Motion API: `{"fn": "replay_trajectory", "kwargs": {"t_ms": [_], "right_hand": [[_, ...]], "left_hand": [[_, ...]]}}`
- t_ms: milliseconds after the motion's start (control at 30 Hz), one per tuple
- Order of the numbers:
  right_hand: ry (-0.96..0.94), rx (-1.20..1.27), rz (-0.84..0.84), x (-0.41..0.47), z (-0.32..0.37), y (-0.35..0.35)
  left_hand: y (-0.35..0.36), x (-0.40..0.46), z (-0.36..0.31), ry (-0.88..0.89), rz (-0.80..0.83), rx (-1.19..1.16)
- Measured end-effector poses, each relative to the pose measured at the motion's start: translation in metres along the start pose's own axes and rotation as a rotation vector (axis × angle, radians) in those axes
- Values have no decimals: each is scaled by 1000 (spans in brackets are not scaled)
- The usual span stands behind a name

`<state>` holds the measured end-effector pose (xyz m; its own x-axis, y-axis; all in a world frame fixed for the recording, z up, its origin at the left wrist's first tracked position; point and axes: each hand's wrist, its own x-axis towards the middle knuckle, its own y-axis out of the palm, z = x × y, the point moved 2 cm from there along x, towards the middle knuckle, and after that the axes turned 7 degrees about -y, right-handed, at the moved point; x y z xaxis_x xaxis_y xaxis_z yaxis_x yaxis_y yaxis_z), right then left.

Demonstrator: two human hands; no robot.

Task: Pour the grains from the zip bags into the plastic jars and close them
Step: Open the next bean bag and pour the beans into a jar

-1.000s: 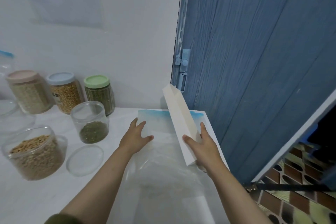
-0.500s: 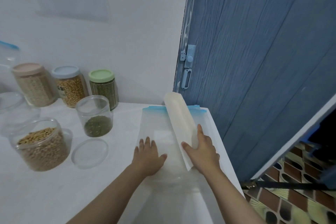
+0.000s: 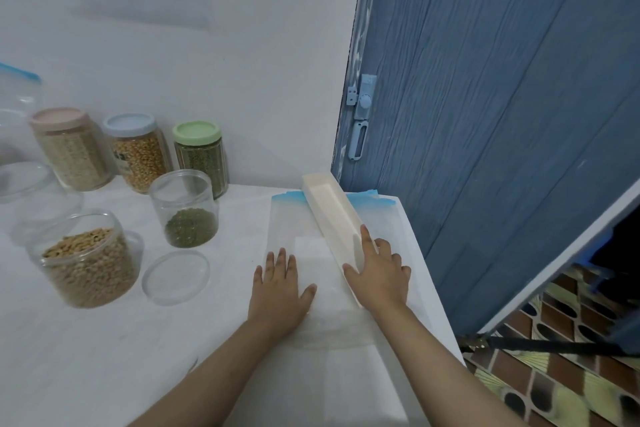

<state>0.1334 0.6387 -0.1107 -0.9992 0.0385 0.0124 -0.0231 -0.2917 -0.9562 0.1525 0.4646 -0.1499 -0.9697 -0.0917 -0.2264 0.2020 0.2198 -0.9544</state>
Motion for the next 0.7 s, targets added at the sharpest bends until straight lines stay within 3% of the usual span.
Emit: {"fn": "replay_trajectory", "kwargs": {"t_ms": [267,433,567,700], "right_hand": [[-39,17,11,7,-4,0],[-98,111,-29,0,-6,-4],[-162,185,-103,-9,2,-19],[-242,367,-155,-19,28,-34]], "left_hand": [[-1,2,3,-9,1,-112],[-12,1,10,9,-32,-421],[-24,-10,18,-8,-196,-715],[-46,-27,30,27,-420,-752]]}}
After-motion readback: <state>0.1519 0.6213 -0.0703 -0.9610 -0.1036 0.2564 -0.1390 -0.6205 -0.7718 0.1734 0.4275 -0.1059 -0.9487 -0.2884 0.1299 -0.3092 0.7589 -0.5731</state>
